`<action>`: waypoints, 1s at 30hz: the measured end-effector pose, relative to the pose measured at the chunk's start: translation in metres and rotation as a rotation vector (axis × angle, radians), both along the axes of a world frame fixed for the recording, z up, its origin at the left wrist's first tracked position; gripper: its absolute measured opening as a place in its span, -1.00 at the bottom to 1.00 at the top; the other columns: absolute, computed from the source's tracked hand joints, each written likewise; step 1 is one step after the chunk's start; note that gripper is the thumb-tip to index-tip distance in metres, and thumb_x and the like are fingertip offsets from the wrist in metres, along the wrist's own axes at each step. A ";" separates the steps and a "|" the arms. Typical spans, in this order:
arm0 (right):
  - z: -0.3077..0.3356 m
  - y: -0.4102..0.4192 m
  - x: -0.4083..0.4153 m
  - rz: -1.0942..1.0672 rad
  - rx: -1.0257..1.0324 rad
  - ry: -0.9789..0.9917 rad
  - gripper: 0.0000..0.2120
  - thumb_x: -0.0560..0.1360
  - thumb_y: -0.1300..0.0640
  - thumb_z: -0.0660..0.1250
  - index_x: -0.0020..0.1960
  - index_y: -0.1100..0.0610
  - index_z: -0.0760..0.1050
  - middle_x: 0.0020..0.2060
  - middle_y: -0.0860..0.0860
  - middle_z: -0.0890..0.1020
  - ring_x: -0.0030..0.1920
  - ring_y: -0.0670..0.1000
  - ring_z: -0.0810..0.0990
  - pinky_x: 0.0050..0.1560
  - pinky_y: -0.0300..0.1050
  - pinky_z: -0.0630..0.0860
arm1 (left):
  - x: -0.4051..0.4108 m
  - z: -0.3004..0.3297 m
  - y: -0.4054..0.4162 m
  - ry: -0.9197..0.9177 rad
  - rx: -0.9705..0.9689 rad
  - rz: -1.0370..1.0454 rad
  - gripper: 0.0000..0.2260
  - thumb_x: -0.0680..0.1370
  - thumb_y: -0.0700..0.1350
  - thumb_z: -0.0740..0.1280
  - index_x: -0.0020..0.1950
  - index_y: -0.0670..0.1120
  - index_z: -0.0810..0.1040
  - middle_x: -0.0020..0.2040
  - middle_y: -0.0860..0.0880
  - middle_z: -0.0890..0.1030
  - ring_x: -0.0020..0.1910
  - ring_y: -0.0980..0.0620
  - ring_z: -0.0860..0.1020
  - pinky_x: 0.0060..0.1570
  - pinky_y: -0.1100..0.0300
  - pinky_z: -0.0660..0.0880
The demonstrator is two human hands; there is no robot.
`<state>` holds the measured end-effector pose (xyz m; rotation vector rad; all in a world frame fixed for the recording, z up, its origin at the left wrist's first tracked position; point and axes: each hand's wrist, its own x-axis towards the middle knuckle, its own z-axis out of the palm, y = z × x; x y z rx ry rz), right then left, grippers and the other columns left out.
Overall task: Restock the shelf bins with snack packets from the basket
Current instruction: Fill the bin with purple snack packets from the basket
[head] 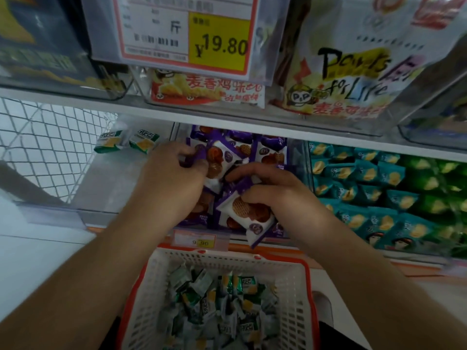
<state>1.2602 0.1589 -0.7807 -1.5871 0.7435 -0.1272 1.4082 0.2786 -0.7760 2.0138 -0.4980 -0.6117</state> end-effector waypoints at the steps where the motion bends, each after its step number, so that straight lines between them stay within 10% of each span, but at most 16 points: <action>1: -0.001 0.000 0.001 -0.030 0.000 -0.004 -0.69 0.54 0.32 0.34 0.09 -0.04 0.70 0.03 0.19 0.70 0.02 0.25 0.68 0.04 0.21 0.62 | -0.001 0.001 0.000 0.060 0.001 -0.014 -0.95 0.61 -0.03 0.42 0.04 0.10 0.58 -0.05 -0.01 0.68 -0.24 -0.04 0.72 -0.25 -0.06 0.70; 7: -0.005 -0.001 0.011 -0.030 0.002 -0.029 -0.60 0.58 0.32 0.31 0.21 -0.10 0.68 0.08 -0.15 0.71 0.00 -0.12 0.72 0.03 -0.12 0.69 | -0.004 -0.001 0.004 0.064 0.207 -0.226 -0.85 0.65 -0.11 0.34 -0.08 -0.06 0.65 -0.29 -0.08 0.72 -0.39 0.01 0.71 -0.32 0.00 0.68; 14: -0.009 -0.001 0.017 -0.140 -0.016 -0.029 -0.67 0.56 0.36 0.32 0.12 0.02 0.71 -0.06 0.04 0.74 -0.07 0.08 0.71 -0.13 -0.21 0.63 | -0.008 -0.008 0.011 -0.557 0.425 -0.333 -0.76 0.56 -0.10 0.39 0.20 0.03 0.44 0.03 -0.02 0.58 -0.09 -0.09 0.61 -0.11 -0.04 0.60; 22: -0.009 -0.010 0.009 -0.272 -0.060 0.029 -0.71 0.55 0.28 0.31 -0.02 -0.05 0.73 0.03 0.06 0.73 0.02 0.22 0.70 0.05 0.36 0.62 | -0.006 -0.013 0.015 -0.776 0.516 -0.730 -0.32 0.48 -0.22 0.41 0.53 0.22 0.37 0.56 0.16 0.16 0.31 -0.06 0.50 0.00 0.06 0.60; 30: -0.004 -0.011 0.006 -0.229 -0.072 0.045 -0.72 0.55 0.31 0.30 -0.06 0.01 0.73 -0.05 0.12 0.73 -0.06 0.17 0.69 -0.21 -0.01 0.59 | -0.007 -0.014 0.013 -0.761 0.524 -0.511 -0.68 0.55 -0.12 0.40 0.30 0.05 0.56 0.14 -0.04 0.60 0.03 -0.08 0.62 -0.04 0.03 0.60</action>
